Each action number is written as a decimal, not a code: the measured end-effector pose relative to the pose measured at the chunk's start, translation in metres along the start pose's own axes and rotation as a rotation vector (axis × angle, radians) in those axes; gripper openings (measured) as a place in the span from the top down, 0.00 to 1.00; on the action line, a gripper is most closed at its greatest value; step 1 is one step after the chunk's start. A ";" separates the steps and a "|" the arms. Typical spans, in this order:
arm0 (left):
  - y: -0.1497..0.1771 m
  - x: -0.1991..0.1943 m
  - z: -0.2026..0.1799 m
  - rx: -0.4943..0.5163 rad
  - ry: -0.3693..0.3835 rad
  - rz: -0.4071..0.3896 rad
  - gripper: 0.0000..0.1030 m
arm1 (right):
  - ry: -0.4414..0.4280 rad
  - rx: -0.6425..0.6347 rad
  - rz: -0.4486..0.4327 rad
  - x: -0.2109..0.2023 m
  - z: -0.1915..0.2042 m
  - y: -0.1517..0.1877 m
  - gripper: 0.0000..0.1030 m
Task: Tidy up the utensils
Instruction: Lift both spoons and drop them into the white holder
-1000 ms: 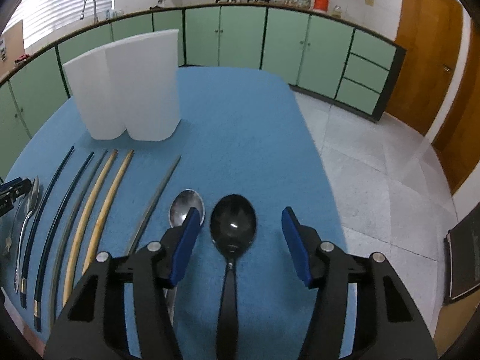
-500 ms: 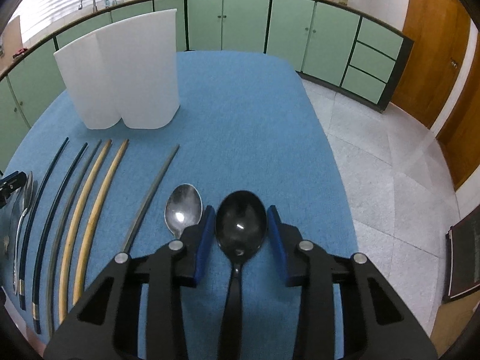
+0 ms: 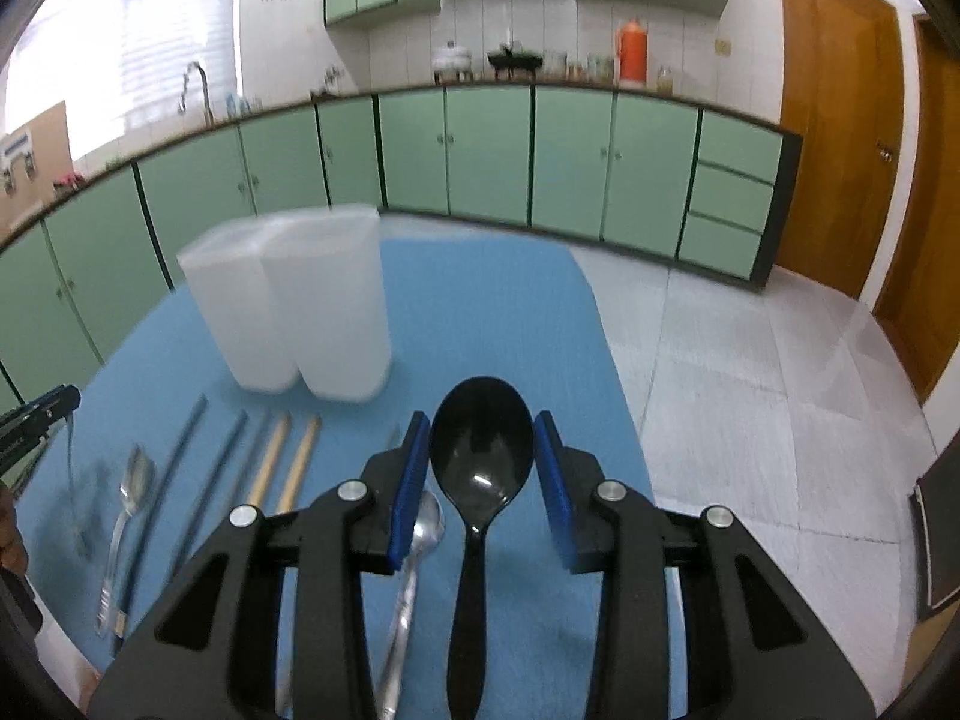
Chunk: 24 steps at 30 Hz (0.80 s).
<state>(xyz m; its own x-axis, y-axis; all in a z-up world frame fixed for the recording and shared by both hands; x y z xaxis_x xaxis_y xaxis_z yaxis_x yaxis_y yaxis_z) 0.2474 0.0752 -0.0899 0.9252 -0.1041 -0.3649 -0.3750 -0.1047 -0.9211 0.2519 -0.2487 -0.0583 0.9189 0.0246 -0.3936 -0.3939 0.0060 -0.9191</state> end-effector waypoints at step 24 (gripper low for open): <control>-0.178 0.066 -0.108 0.053 0.171 -0.371 0.75 | -0.118 0.086 -0.370 0.094 0.038 -0.162 0.67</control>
<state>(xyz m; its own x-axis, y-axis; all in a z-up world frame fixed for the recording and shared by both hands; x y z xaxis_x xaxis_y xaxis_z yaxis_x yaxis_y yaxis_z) 0.3694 -0.0201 0.0644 0.9724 -0.2326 0.0174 -0.0098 -0.1153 -0.9933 0.4009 -0.2099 0.0541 0.9925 0.1193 -0.0267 -0.0411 0.1197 -0.9920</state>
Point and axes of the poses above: each gripper's, at about its wrist camera, not at the fingertips, and x roughly the way its jaws point, z to its left, y to its underside, the point moved 7 cm from there along x, roughly the way its jaws point, and after that the axes turned 12 degrees about -z, right-handed, at the moved point
